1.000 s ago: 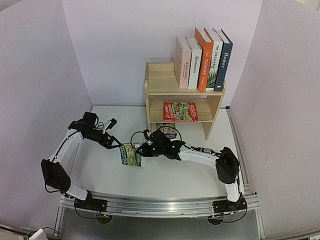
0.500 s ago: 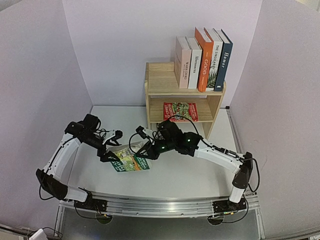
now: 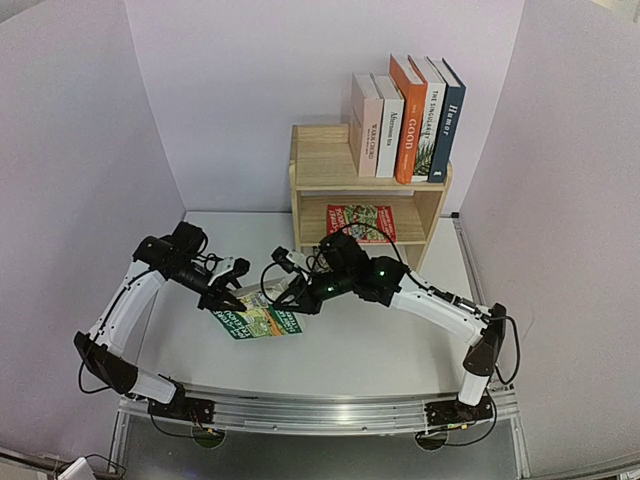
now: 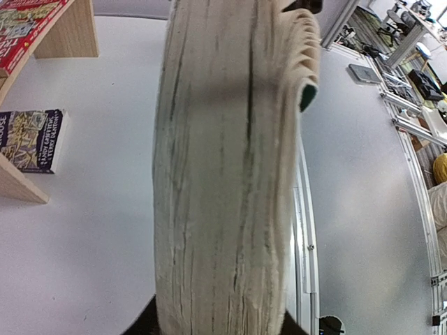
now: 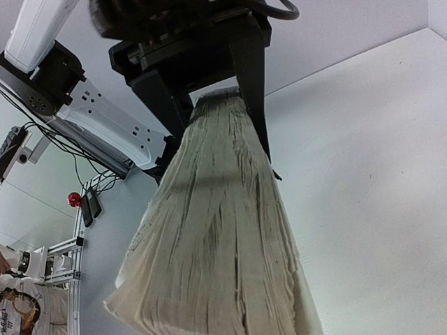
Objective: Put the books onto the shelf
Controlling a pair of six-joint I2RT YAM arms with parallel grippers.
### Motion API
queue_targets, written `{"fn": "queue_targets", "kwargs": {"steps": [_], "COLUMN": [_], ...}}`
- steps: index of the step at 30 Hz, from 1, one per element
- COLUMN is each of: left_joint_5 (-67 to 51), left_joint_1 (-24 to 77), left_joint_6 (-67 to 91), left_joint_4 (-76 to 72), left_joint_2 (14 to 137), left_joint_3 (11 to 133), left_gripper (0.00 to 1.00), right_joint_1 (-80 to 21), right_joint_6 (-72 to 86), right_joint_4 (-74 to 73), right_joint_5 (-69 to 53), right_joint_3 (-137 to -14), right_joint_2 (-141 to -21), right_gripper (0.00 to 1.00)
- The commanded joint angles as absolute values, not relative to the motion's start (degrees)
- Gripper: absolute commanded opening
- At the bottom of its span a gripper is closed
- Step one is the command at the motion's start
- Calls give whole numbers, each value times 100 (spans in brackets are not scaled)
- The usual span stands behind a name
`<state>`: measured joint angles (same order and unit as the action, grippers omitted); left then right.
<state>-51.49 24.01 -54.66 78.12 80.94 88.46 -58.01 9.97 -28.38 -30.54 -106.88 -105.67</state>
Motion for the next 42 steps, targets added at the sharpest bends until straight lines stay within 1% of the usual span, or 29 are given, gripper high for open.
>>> {"fn": "queue_targets", "kwargs": {"steps": [1,4,7,8,9,11,14,16,18,20,22,25,29,34,35,37,38,39,40,41,42], "left_joint_5": [-5826,-5881,-5953,-6010,-6080,-6245,-6568,-6790,-6918,-6932,-6883,-6457,-5985,-5820,-5804,-5817,-5846,-5881,-5895,-5912,-5961], "left_joint_1": [2480,2540,2558,2558,2558,2558,2540,2540,2540,2540,2555,2641,2688,2689,2689,2689,2689,2689,2682,2651,2595], "left_joint_6": [-5728,-5762,-5667,-5565,-5444,-5023,-4372,-4318,-4281,-4128,-4363,-4828,-5288,-5562,-5581,-5644,-5685,-5677,-5569,-5448,-5309], "left_joint_4": [9336,9366,9353,9356,9370,9298,9052,9075,9031,8911,9062,9310,9489,9617,9626,9698,9736,9782,9786,9786,9791], "left_joint_2": [8204,8154,8131,8135,8152,8200,8266,8279,8263,8246,8246,8186,8064,8058,8065,8111,8137,8195,8260,8342,8446], "left_joint_3": [9031,8886,8863,8887,8917,8966,8979,8941,8898,8891,8900,8760,8530,8505,8501,8482,8468,8452,8450,8458,8473], "left_gripper": [27,18,1,0,0,0,0,0,0,0,0,0,0,0,0,0,0,0,0,0,0], "right_joint_1": [-5860,-5856,-5860,-5856,-5856,-5861,-5864,-5893,-5935,-5956,-5965,-5951,-5863,-5649,-5616,-5580,-5559,-5535,-5523,-5523,-5520], "right_joint_6": [826,858,894,891,865,746,540,470,400,359,390,484,720,1095,1136,1156,1176,1218,1240,1257,1236], "right_joint_4": [-2503,-2503,-2504,-2505,-2504,-2487,-2449,-2331,-2245,-2219,-2188,-2166,-2121,-2094,-2092,-2085,-2088,-2096,-2104,-2116,-2118], "right_joint_5": [-3545,-3646,-3671,-3488,-3252,-2687,-2049,-1833,-1719,-1689,-1460,-1030,-1326,-1965,-2055,-2168,-2243,-2271,-2159,-1943,-1575], "right_joint_3": [-11102,-11216,-11316,-11292,-11215,-10960,-10454,-10230,-10164,-10209,-10279,-10407,-10546,-10523,-10505,-10454,-10429,-10392,-10356,-10283,-10170], "right_joint_2": [-10501,-10543,-10584,-10558,-10518,-10326,-10023,-9920,-9905,-9975,-10021,-10047,-10073,-10081,-10077,-10080,-10071,-10058,-10042,-9979,-9884], "right_gripper": [0,0,0,0,10,44,63,68,70,70,67,53,32,16,9,0,1,7,22,44,59]}}
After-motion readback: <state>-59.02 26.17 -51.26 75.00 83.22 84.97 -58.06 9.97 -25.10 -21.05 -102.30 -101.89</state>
